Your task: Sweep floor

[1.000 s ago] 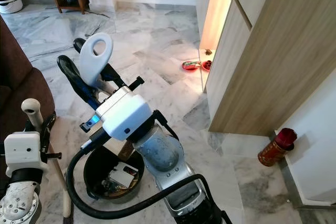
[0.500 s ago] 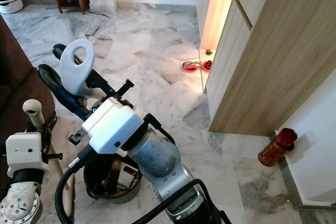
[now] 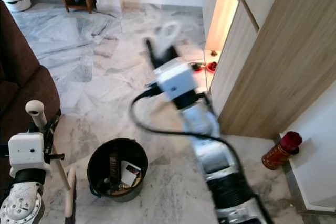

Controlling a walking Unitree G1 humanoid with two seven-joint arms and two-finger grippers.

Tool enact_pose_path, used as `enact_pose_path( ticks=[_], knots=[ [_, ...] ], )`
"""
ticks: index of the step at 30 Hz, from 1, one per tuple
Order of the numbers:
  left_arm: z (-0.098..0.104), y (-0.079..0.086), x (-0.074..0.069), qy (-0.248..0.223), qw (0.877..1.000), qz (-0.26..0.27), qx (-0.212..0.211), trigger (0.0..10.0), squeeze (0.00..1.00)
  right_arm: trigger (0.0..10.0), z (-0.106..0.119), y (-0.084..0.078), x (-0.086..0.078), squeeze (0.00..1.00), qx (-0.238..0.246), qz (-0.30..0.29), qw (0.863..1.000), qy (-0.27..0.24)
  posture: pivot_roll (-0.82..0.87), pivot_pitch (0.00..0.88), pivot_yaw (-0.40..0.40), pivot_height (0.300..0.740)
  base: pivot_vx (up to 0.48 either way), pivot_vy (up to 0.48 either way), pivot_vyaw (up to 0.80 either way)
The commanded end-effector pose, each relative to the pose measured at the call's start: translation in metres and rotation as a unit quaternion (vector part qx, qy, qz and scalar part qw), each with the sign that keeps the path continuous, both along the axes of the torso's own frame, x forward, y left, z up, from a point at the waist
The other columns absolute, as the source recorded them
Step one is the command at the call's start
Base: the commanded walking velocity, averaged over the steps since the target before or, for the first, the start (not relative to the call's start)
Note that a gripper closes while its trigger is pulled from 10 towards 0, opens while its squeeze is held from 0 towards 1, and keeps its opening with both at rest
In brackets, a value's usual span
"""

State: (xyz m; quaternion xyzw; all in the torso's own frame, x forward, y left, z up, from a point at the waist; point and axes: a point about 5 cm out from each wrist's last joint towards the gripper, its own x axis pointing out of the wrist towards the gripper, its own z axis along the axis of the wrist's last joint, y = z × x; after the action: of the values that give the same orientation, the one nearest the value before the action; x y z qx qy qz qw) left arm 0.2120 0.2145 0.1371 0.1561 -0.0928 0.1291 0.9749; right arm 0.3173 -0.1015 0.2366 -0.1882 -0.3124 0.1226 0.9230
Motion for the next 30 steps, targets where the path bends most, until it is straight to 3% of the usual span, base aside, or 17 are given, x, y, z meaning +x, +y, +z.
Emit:
enact_pose_path(
  ticks=[1, 7, 11, 12, 14, 18, 22, 30],
  knots=[
    [0.006, -0.005, 0.001, -0.021, 1.000, -0.012, 0.012, 10.0, 0.00, 10.0, 0.003, -0.001, 0.001, 0.00, 0.029, 0.004, 1.000, -0.005, 0.07, 0.101, -0.026, 0.740, 0.000, 0.000, 0.00],
    [0.005, -0.009, 0.003, -0.020, 1.000, -0.023, 0.006, 10.0, 0.00, 10.0, -0.016, -0.028, 0.012, 0.00, 0.082, -0.029, 0.995, 0.048, 0.06, 0.102, -0.024, 0.740, 0.000, 0.000, 0.00],
    [0.004, -0.012, 0.006, -0.017, 0.999, -0.038, 0.001, 10.0, 0.00, 10.0, -0.042, -0.053, 0.020, 0.00, 0.117, -0.069, 0.985, 0.102, 0.05, 0.104, -0.023, 0.740, 0.000, 0.000, 0.00],
    [0.004, -0.012, 0.006, -0.017, 0.999, -0.038, 0.001, 10.0, 0.00, 10.0, -0.042, -0.053, 0.020, 0.00, 0.117, -0.069, 0.985, 0.102, 0.05, 0.104, -0.023, 0.740, 0.000, 0.000, 0.00],
    [0.005, -0.013, 0.008, -0.017, 0.999, -0.043, -0.003, 10.0, 0.00, 10.0, -0.057, -0.069, 0.023, 0.00, 0.113, -0.097, 0.980, 0.128, 0.05, 0.105, -0.021, 0.740, 0.000, 0.000, 0.00],
    [0.004, -0.014, 0.009, -0.014, 0.999, -0.048, -0.004, 10.0, 0.00, 10.0, -0.063, -0.076, 0.024, 0.00, 0.116, -0.104, 0.978, 0.141, 0.05, 0.105, -0.021, 0.740, 0.000, 0.000, 0.00],
    [0.002, -0.014, 0.009, -0.011, 0.999, -0.051, -0.008, 10.0, 0.00, 10.0, -0.081, -0.090, 0.023, 0.00, 0.147, -0.124, 0.966, 0.175, 0.05, 0.107, -0.021, 0.740, 0.000, 0.000, 0.00],
    [-0.002, -0.012, 0.011, -0.008, 0.999, -0.044, -0.017, 10.0, 0.00, 10.0, -0.098, -0.094, 0.019, 0.00, 0.166, -0.128, 0.958, 0.194, 0.06, 0.105, -0.026, 0.740, 0.000, 0.000, 0.00]
  ],
)
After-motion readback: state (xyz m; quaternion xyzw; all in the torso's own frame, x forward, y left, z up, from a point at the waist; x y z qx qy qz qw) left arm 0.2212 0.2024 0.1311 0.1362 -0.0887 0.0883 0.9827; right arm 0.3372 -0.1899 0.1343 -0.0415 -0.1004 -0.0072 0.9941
